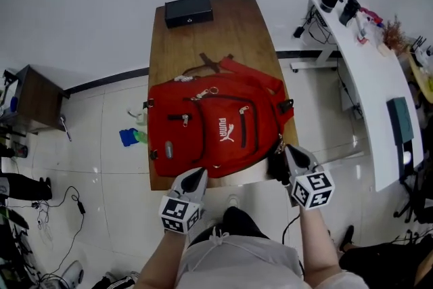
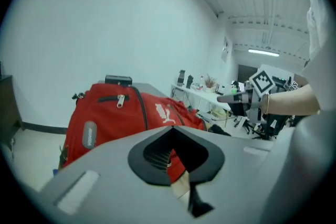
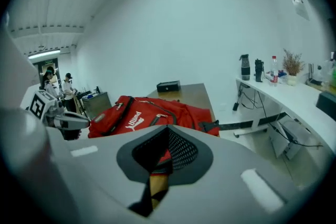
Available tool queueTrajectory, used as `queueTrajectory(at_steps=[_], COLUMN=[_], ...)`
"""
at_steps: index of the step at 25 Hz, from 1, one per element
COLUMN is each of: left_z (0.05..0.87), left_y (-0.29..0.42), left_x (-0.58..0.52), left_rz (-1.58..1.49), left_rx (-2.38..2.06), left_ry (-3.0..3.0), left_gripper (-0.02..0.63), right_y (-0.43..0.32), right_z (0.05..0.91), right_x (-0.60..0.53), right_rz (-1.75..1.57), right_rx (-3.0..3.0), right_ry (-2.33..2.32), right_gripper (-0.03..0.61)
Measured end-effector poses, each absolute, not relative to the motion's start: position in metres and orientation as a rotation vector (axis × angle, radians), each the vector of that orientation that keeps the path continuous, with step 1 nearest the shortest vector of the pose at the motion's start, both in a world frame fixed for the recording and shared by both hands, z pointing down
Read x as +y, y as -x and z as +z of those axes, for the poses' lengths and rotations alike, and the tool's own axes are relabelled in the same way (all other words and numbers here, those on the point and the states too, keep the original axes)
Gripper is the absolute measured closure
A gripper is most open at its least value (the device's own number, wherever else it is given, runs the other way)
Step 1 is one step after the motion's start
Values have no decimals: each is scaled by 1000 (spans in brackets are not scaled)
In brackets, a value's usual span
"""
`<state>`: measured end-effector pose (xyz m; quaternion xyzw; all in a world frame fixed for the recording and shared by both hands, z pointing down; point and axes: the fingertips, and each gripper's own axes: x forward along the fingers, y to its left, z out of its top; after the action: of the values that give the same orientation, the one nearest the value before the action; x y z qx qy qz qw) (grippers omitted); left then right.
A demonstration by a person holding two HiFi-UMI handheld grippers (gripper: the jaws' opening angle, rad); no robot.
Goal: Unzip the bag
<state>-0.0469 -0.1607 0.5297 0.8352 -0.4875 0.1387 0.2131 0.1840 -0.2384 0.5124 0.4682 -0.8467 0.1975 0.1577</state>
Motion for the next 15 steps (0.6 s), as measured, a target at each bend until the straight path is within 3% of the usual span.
queueTrajectory(at_steps=[7,15], left_z=[438,379], left_y=[57,66], left_x=[-93,32], left_rz=[189,-27], left_rx=[-1452,-1450], left_ry=[-2524,-2612], left_gripper=[607,607], right_y=[-123,-70], right_z=[449,420], right_x=[-139,2], right_rz=[271,153], right_rx=[-2659,-2760], right_ry=[-1252,-1143], right_gripper=[572,572])
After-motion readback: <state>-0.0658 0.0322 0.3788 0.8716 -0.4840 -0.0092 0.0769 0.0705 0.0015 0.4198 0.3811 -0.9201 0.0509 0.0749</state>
